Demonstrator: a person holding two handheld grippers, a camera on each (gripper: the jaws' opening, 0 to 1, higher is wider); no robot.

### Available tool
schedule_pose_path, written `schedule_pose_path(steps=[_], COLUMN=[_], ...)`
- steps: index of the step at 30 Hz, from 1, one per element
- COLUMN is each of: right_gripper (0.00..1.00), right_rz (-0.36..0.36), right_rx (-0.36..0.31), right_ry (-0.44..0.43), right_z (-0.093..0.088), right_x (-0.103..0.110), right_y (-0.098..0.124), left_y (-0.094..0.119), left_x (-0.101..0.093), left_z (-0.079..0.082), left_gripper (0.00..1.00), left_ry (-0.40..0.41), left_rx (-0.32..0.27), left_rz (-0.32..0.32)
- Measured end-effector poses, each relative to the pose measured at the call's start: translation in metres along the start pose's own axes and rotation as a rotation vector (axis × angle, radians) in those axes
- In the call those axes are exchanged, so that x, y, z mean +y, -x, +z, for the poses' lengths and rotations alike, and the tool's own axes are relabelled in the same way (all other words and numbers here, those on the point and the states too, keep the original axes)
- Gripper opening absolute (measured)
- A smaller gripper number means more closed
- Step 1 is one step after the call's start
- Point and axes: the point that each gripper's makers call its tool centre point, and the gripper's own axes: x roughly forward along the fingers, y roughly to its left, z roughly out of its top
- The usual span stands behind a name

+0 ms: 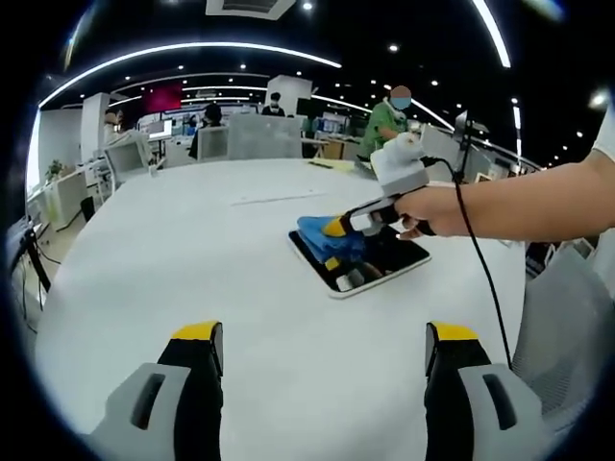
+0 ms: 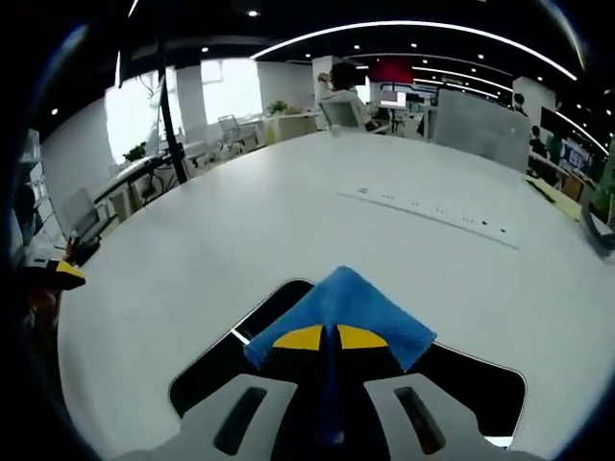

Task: Wipe the mirror surface with the cleaning cloth until all visible marks leave the cleaned area.

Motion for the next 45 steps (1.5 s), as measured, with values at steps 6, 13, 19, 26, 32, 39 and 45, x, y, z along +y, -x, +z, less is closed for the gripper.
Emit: schedule_pose_path(steps=[6,13,19,26,32,39,45], right_gripper=[0.0,0.0,0.0,0.0,0.0,0.0,0.0], right_rz=[-0.013,-0.023,-0.036,-0.053,-0.07,-0.086,-0.099], right_rx=[-0.01,-0.01,-0.013,-0.017,-0.021,-0.027,-0.03], right_ry=[-0.022,-0.027,-0.038,-0.054,-0.065,-0.079,-0.088], right_z=[-0.003,-0.005,-0.01,-0.014,-0.018,-0.02,-0.022], right_x=[-0.009,-0.014,-0.023,-0.032,-0.041,-0.048,-0.053], right_y=[0.004,0.008,0.015,0.022,0.027,0.031,0.034], left_y=[-0.001,-0.002,-0.002,-0.003,-0.006,-0.007,-0.006], left_x=[-0.002,-0.002,-0.005,-0.007,-0.011,-0.012,-0.012], left_z=[-0.001,0.0,0.0,0.003,0.005,0.005,0.004], left_gripper=[0.87,0.87,0.87,0.87,0.87,0.87,0.87], left_ry=[-0.006,-0.009,-0.013,-0.023,-0.032,-0.037,-0.037], left_rx=[0.008,0.006,0.009,0.006,0.01,0.014,0.016], left_rz=[-0.007,-0.006,-0.008,-0.012,-0.022,-0.028,-0.026])
